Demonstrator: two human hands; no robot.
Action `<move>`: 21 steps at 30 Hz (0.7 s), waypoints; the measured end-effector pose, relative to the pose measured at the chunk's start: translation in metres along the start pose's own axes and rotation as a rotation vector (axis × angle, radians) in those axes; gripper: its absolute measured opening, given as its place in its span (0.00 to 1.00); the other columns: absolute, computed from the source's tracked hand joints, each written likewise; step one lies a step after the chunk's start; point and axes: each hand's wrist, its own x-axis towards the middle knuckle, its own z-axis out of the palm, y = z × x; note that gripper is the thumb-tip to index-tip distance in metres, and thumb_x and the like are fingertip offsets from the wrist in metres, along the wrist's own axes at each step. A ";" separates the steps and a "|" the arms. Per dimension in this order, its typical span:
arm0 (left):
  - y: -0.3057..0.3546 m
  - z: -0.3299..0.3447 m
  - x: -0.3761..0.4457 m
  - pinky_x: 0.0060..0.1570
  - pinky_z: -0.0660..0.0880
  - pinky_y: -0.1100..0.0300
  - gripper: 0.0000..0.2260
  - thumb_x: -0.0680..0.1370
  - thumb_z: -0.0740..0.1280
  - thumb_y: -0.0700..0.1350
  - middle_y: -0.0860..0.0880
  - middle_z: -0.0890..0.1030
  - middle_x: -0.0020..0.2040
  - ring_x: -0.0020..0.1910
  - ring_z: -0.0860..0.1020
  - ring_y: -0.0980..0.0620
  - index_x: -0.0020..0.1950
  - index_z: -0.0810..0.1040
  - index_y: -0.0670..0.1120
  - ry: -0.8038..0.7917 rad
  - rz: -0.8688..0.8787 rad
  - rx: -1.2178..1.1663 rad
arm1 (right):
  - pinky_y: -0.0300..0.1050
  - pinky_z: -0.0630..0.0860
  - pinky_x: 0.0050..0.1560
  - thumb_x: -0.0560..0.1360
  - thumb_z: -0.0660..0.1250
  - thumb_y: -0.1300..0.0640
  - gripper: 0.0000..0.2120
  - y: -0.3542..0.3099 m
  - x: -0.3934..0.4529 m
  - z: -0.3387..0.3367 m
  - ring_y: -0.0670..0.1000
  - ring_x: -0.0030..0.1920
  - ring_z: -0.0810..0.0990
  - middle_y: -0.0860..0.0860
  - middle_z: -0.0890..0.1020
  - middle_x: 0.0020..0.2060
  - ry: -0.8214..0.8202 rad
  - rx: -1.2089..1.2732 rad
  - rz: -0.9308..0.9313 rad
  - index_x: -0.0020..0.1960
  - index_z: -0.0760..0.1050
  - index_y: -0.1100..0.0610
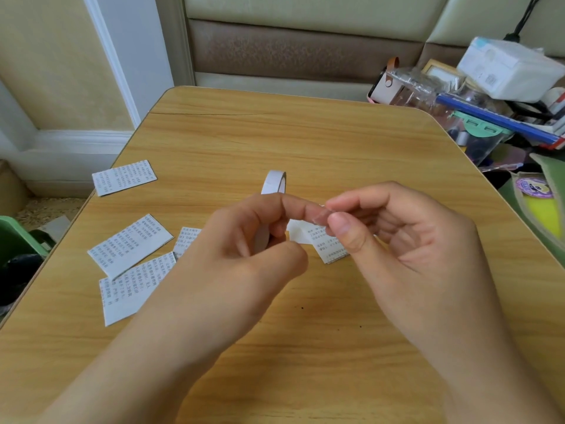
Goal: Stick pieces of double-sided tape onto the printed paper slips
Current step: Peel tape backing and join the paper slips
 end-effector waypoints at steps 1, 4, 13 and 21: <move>0.000 0.000 0.000 0.29 0.62 0.66 0.14 0.63 0.64 0.40 0.52 0.66 0.33 0.34 0.63 0.48 0.41 0.83 0.54 0.002 0.004 0.011 | 0.40 0.77 0.44 0.75 0.68 0.58 0.04 0.000 0.000 0.000 0.48 0.42 0.83 0.43 0.83 0.39 0.007 -0.012 -0.003 0.45 0.79 0.50; -0.002 0.001 0.000 0.32 0.65 0.67 0.14 0.63 0.64 0.42 0.52 0.66 0.34 0.34 0.66 0.53 0.43 0.83 0.56 0.025 0.014 0.064 | 0.44 0.77 0.45 0.75 0.68 0.59 0.04 0.000 0.000 0.000 0.49 0.45 0.82 0.43 0.82 0.40 0.033 -0.086 -0.043 0.44 0.79 0.51; -0.006 0.005 -0.004 0.30 0.65 0.73 0.14 0.63 0.62 0.47 0.59 0.68 0.33 0.30 0.67 0.61 0.44 0.79 0.61 0.129 0.039 0.285 | 0.31 0.67 0.53 0.74 0.67 0.56 0.03 0.007 0.002 -0.001 0.44 0.51 0.75 0.47 0.73 0.47 -0.017 -0.173 -0.091 0.45 0.80 0.51; -0.009 0.006 -0.006 0.37 0.64 0.76 0.13 0.65 0.58 0.50 0.67 0.67 0.41 0.40 0.69 0.67 0.46 0.73 0.64 0.139 0.100 0.555 | 0.31 0.66 0.54 0.73 0.68 0.55 0.02 0.009 0.001 -0.002 0.47 0.52 0.76 0.46 0.73 0.46 -0.136 -0.126 0.000 0.45 0.80 0.50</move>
